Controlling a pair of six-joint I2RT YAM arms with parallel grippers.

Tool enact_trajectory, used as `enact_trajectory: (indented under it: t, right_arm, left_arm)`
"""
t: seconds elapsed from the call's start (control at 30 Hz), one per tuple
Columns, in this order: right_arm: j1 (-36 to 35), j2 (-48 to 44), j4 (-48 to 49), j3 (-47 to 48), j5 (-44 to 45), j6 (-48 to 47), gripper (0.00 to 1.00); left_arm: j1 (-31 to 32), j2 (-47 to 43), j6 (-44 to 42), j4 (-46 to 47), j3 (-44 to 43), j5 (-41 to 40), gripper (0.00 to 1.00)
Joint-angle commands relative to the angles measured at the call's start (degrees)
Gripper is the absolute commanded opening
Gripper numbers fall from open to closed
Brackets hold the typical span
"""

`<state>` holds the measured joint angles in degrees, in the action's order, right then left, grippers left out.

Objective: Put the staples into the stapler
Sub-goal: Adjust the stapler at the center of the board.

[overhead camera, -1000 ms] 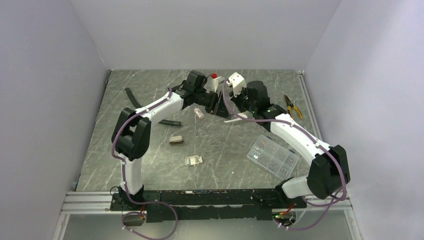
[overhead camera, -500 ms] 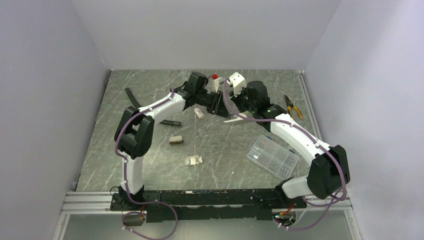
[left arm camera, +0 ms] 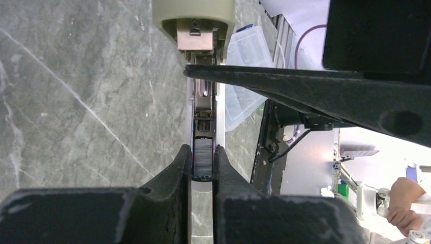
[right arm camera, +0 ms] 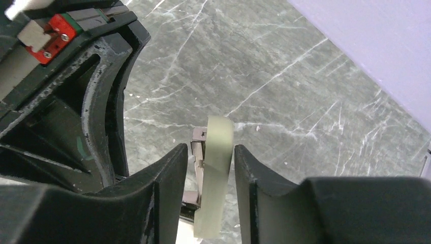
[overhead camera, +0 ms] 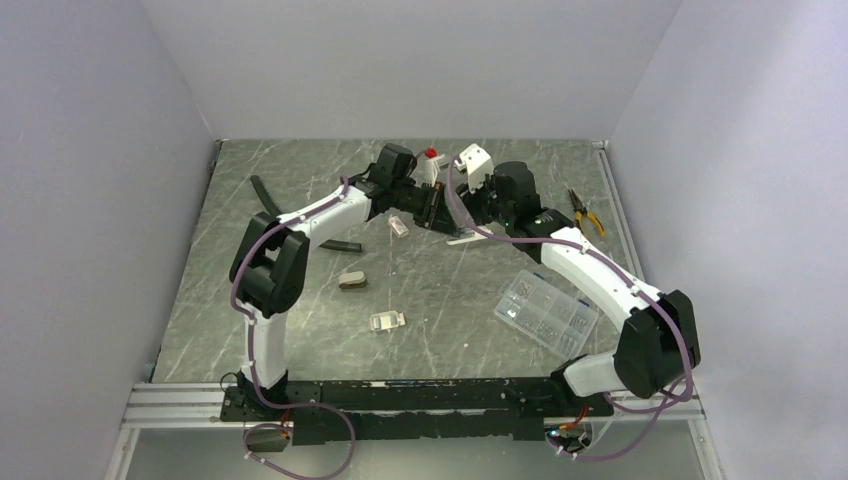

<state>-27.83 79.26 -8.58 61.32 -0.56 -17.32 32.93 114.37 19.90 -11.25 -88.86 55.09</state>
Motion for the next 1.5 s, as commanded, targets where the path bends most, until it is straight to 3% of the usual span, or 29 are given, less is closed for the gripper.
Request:
enact_trajectory:
  t: [0.0, 0.3, 0.47, 0.6, 0.73, 1.03, 1.47]
  right_arm:
    - [0.1, -2.6, 2.1, -0.6, -2.4, 0.7, 0.48]
    - [0.4, -4.0, -1.1, -1.1, -10.4, 0.0, 0.71]
    - [2.1, -5.9, -6.8, -0.4, -19.6, -3.1, 0.77]
    - [3.4, -8.0, -14.2, -0.1, -28.1, -7.8, 0.77]
    - [5.3, -10.5, -18.6, -1.6, -30.4, -10.2, 0.77]
    - [14.0, -12.9, -22.4, -4.9, -29.9, -12.4, 0.78]
    - [16.1, -11.0, -22.1, -8.9, -28.3, -12.0, 0.77]
  left_arm:
    - [0.2, -0.3, -4.7, -0.3, -0.6, -1.6, 0.03]
    - [0.2, -1.3, -10.2, -2.5, 0.4, -3.6, 0.03]
    - [0.2, -2.3, -15.4, -3.3, 2.8, -5.6, 0.03]
    - [0.4, -3.6, -22.5, -4.4, 5.0, -7.4, 0.03]
    - [2.0, -4.8, -28.8, -4.4, 8.7, -10.4, 0.03]
    - [8.5, -5.7, -36.8, -1.2, 14.8, -17.6, 0.03]
    - [17.8, -10.0, -43.6, 3.3, 25.5, -35.1, 0.04]
